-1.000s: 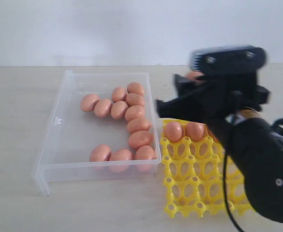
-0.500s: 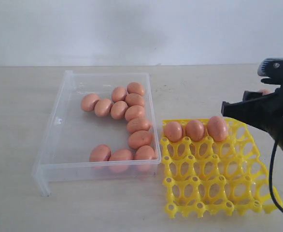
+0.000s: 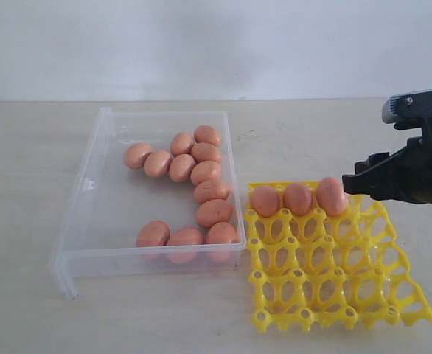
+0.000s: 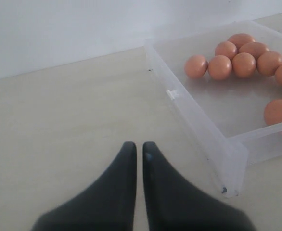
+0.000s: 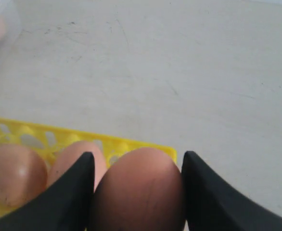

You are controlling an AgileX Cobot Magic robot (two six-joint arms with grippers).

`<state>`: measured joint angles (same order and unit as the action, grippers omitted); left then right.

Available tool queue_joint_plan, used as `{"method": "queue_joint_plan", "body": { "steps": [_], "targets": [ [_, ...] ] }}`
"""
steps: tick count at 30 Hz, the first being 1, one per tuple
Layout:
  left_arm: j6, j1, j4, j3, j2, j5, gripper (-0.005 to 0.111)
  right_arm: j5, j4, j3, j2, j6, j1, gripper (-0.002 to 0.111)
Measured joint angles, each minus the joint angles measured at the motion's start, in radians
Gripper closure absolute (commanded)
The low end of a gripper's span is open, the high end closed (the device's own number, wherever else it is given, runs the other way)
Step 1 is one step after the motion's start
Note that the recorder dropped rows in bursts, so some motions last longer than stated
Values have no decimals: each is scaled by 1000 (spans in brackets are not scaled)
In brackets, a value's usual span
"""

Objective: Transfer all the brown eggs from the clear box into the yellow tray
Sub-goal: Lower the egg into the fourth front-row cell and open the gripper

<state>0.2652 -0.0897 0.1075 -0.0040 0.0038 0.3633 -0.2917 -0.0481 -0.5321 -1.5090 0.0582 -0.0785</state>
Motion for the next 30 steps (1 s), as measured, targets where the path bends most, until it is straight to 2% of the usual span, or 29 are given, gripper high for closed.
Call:
{"method": "queue_joint_plan", "body": {
  "steps": [10, 30],
  "targets": [
    [0, 0, 0, 0, 0, 0, 103, -43, 48, -77, -139, -7, 0, 108],
    [0, 0, 0, 0, 0, 0, 103, -145, 48, -86, -279, -7, 2, 108]
  ]
}}
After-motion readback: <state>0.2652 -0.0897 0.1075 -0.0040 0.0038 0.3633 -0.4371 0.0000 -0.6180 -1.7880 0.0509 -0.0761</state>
